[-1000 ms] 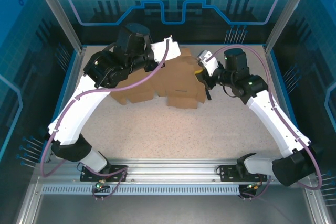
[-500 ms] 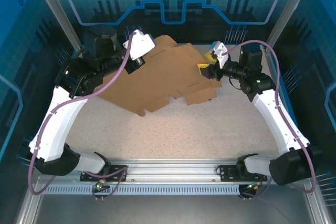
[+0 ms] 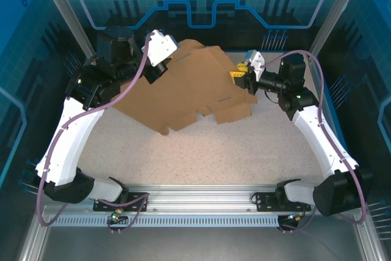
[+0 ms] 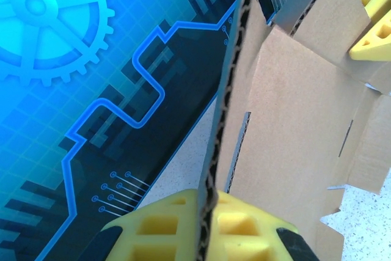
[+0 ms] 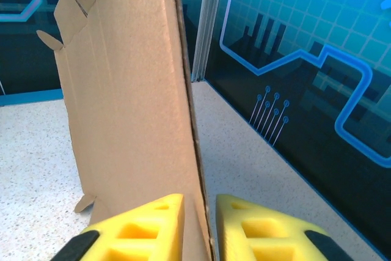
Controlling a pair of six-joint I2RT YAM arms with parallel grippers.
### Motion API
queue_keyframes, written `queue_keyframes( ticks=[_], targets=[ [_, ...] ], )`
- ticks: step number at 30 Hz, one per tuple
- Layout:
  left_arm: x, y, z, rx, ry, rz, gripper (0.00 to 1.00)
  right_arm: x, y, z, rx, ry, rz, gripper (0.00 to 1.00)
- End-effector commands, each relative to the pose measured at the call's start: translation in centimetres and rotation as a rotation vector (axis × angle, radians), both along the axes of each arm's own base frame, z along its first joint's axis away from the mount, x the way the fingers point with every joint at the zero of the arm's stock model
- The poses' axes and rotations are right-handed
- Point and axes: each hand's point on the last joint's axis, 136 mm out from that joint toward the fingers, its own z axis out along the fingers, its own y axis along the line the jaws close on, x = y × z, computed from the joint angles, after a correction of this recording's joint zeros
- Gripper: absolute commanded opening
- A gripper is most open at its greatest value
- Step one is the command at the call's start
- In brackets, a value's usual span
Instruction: Fold the paper box
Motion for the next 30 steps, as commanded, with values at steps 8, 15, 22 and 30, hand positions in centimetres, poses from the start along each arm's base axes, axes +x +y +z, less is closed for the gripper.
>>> queue_keyframes(
  ticks=[8,15,22,30],
  targets=[
    [0.1,-0.6,0.8,-0.105,0.024,-0.033,0.00,0.6,-0.7,0.5,0.023,-0.052,-0.017,0.17],
    [0.3,-0.4,0.6,-0.130,0.050,-0.035,0.00,0.7,-1.4,0.4,0.047,-0.048,-0.016,0.19],
    [0.3,-0.5,0.6,-0.153,0.062,-0.044,0.00,0.9,-1.9,0.1,0.046,-0.042,-0.026,0.24],
    [0.8,-0.4,0.2,-0.159,0.078,-0.038,0.00,0.9,-2.2,0.2,0.056,-0.044,-0.029,0.16]
  ],
)
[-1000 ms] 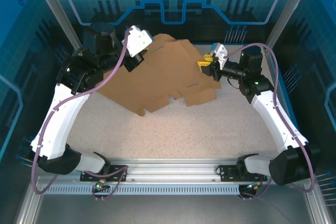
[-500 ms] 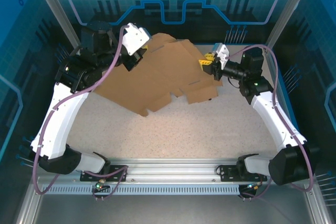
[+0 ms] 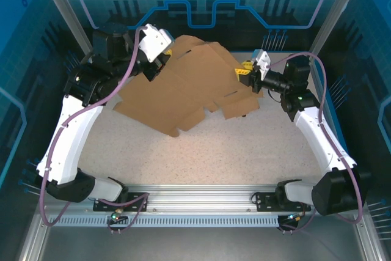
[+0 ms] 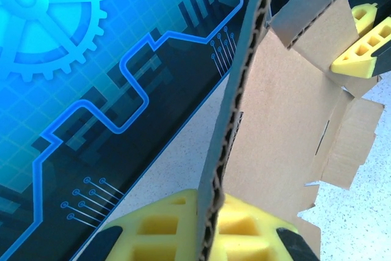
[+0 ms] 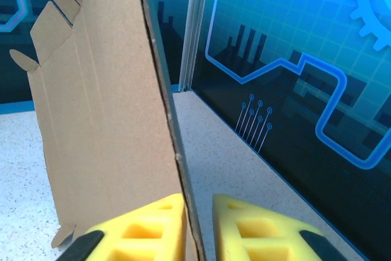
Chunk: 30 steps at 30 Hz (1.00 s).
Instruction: Fold the paper box
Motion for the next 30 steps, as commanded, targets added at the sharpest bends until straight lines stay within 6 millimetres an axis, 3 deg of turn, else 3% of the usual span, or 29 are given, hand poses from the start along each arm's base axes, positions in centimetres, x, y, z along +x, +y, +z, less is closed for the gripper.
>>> queue_keyframes(
  ticks=[1,9,16,19,22,30],
  targets=[
    [0.5,-0.4,-0.2,-0.038,0.022,-0.016,0.00,-0.1,-0.5,0.5,0.014,-0.014,-0.001,0.14],
    [0.7,-0.2,-0.2,-0.040,0.022,-0.006,0.00,-0.3,-0.5,0.8,0.013,0.007,-0.003,0.00],
    [0.9,0.9,-0.7,-0.019,0.019,0.013,0.41,-0.9,-0.7,1.2,0.011,0.034,0.013,0.00],
    [0.9,1.7,-1.1,0.007,0.024,0.024,0.54,-0.9,-0.8,1.3,0.007,0.044,0.013,0.00],
    [1.1,2.9,-1.1,0.019,0.018,0.051,0.62,-1.1,-1.0,1.6,0.009,0.047,0.022,0.00],
    [3.1,6.4,-2.4,0.009,0.033,0.104,0.70,-1.4,-1.1,1.8,0.011,0.051,0.031,0.00]
  ],
)
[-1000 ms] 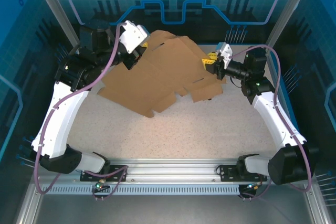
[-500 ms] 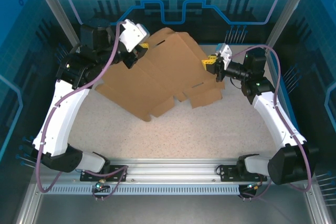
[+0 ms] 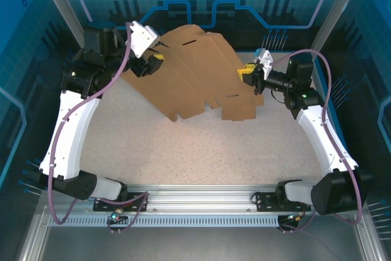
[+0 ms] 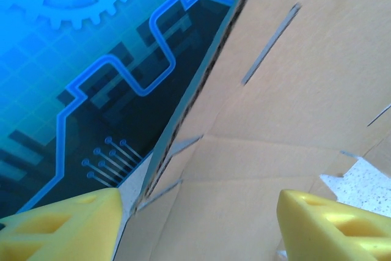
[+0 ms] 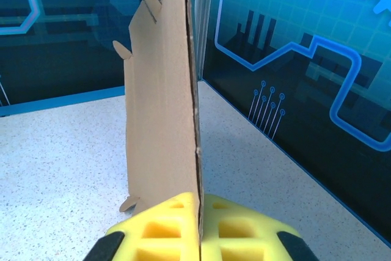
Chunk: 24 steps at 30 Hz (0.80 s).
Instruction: Fold the paper box
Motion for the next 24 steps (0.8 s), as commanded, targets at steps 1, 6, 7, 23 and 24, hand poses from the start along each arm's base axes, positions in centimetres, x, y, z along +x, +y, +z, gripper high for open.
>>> queue_keyframes(
  ticks=[1,6,7,23,24],
  targets=[
    [0.2,1.2,0.1,-0.015,-0.023,-0.014,0.71,-0.7,-0.4,1.9,0.012,-0.038,0.015,0.00],
    [1.3,3.1,-1.3,-0.033,-0.020,0.000,0.72,-0.7,-0.4,2.1,0.015,-0.038,0.015,0.00],
    [1.6,3.5,-1.6,-0.040,-0.013,0.001,0.73,-0.7,-0.4,2.1,0.017,-0.038,0.018,0.00],
    [7.1,3.6,-8.6,-0.047,0.151,-0.115,0.73,-0.5,-0.4,2.3,0.025,-0.015,0.015,0.00],
    [7.2,3.3,-8.7,-0.053,0.156,-0.126,0.73,-0.4,-0.4,2.2,0.024,-0.014,0.013,0.00]
  ],
)
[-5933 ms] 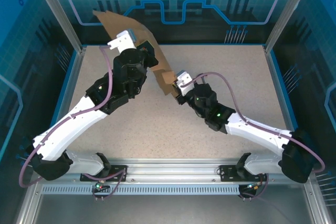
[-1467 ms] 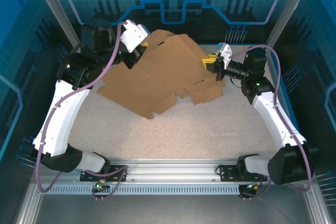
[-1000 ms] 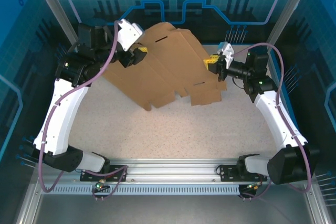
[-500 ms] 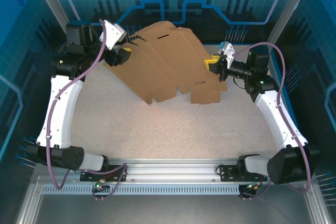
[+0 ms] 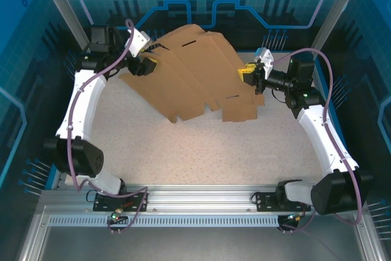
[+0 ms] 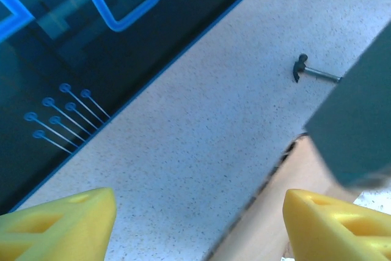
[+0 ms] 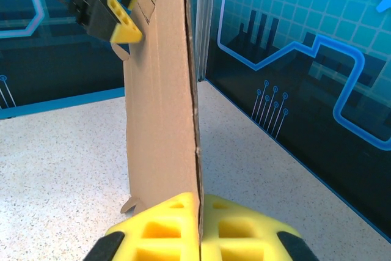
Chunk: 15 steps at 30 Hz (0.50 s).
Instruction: Fold the paper box
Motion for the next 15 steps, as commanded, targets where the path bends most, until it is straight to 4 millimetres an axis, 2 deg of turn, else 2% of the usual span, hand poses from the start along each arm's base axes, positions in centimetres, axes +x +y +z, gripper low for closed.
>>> queue_keyframes(
  ticks=[1,5,15],
  targets=[
    [-0.3,-0.8,2.1,-0.032,-0.041,-0.082,0.72,-0.1,-0.4,1.8,0.020,-0.020,0.003,0.00],
    [-0.9,-1.4,2.1,-0.063,-0.007,-0.114,0.63,0.4,-0.5,1.8,0.024,-0.010,-0.018,0.00],
    [-1.2,-1.6,1.3,-0.106,0.077,-0.098,0.17,1.5,-1.0,2.2,0.057,0.002,-0.079,0.00]
  ],
)
